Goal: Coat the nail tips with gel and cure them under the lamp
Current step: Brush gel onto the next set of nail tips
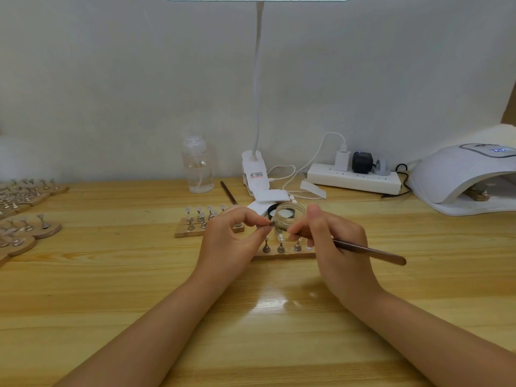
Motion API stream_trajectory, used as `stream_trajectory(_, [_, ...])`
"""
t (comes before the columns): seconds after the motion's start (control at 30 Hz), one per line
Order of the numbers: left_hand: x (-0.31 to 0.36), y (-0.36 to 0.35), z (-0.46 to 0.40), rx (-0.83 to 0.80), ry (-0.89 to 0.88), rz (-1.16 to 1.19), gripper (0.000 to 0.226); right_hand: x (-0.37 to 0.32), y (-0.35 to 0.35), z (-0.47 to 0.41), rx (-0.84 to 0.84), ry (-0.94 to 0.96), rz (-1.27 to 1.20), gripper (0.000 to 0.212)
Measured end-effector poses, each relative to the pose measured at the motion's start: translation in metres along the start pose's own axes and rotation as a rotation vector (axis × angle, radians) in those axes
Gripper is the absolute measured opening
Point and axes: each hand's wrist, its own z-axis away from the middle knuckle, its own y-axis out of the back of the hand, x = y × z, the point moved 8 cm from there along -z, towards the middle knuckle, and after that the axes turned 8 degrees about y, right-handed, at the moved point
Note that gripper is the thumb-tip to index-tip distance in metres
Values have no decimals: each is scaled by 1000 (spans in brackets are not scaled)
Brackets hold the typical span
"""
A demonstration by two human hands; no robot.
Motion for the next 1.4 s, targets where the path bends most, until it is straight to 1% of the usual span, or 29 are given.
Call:
stream_trajectory(0.07, [0, 0, 0, 2, 2, 3, 24, 3, 0, 1, 15, -54, -69, 46])
stream_trajectory(0.13, [0, 0, 0, -1, 7, 4, 24, 1, 2, 1, 26, -21, -44, 43])
stream_trajectory(0.2, [0, -1, 0, -6, 13, 7, 23, -1, 0, -1, 0, -8, -7, 36])
stream_trajectory(0.33, [0, 0, 0, -4, 22, 18, 24, 7, 2, 2, 57, -116, -150, 45])
stream_trajectory(0.4, [-1, 0, 0, -3, 24, 22, 24, 2, 4, 1, 59, -53, -95, 44])
stream_trajectory(0.5, [-1, -1, 0, -10, 24, 9, 22, -3, 2, -2, -1, 23, 31, 39])
stream_trajectory(0.63, [0, -1, 0, -9, 9, 9, 23, 1, 4, -1, 25, -10, -42, 47])
stream_trajectory(0.7, [-1, -1, 0, -10, 10, 6, 24, -1, 6, -2, 41, 27, -3, 43])
stream_trajectory(0.8, [0, -1, 0, -10, 10, 8, 25, -1, 2, -3, -4, 30, 71, 39])
stream_trajectory(0.87, [0, -1, 1, -9, 6, 9, 26, 2, -1, -1, -11, -29, 3, 44])
stream_trajectory(0.93, [1, 0, 1, -8, 2, 6, 26, 2, 1, 0, 9, -35, -37, 46])
stream_trajectory(1.07, [1, -1, 0, -10, -8, -5, 25, -2, 2, -2, 5, 15, 43, 41])
stream_trajectory(1.17, [2, -1, 1, -6, -16, -7, 27, 2, 1, 0, 10, -47, -21, 46])
stream_trajectory(1.23, [2, -2, 0, -5, -19, -16, 26, 1, 2, 1, 23, -31, -37, 45])
stream_trajectory(1.3, [1, -2, 0, -6, -21, -18, 26, -2, 3, -1, 21, 11, 10, 43])
stream_trajectory(1.4, [1, -2, 0, -7, -22, -15, 25, 0, 0, -1, -9, -21, 11, 41])
